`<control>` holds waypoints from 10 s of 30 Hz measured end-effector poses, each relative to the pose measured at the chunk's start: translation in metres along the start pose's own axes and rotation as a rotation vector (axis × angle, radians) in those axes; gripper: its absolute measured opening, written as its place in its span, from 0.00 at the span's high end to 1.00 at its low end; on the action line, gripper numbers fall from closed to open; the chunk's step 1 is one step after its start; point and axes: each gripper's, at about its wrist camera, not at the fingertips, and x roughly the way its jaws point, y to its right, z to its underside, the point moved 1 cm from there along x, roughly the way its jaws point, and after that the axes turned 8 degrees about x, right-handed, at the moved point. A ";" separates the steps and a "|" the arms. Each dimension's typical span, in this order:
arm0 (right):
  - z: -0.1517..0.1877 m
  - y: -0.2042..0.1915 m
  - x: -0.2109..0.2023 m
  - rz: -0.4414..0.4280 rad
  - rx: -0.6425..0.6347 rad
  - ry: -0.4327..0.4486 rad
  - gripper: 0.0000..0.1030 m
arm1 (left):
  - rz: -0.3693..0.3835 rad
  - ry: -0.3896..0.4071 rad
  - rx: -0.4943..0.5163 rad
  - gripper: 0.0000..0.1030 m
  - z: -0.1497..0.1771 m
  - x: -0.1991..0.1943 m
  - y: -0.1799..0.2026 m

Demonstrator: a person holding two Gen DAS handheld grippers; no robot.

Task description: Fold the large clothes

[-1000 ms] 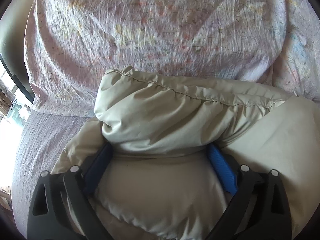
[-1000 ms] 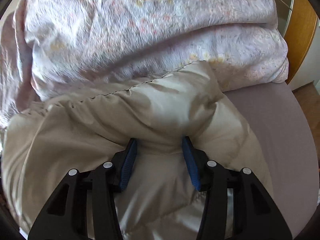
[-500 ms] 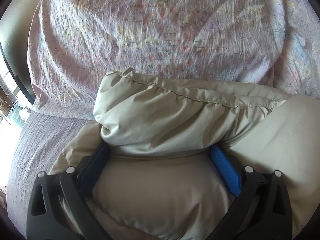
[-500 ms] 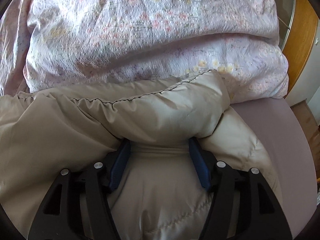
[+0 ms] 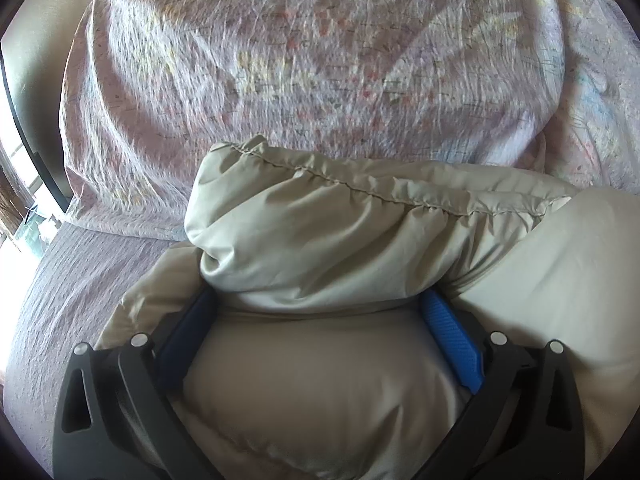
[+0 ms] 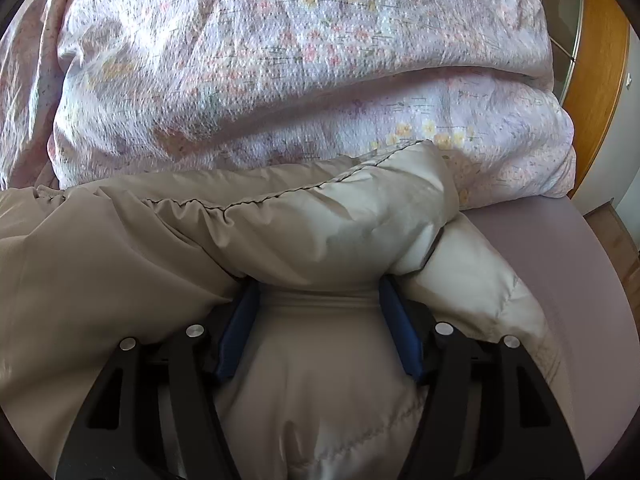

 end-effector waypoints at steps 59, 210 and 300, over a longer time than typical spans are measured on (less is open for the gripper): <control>0.027 0.111 -0.095 -0.211 0.672 -0.407 0.73 | 0.316 -0.201 -0.514 0.78 0.083 -0.066 -0.116; 0.073 -0.027 -0.166 -0.375 -0.147 -0.279 0.43 | 0.704 0.056 -0.141 0.73 0.059 -0.281 0.111; -0.015 0.044 -0.168 -0.183 -0.007 -0.126 0.52 | 0.402 -0.125 0.121 0.24 0.047 -0.197 0.206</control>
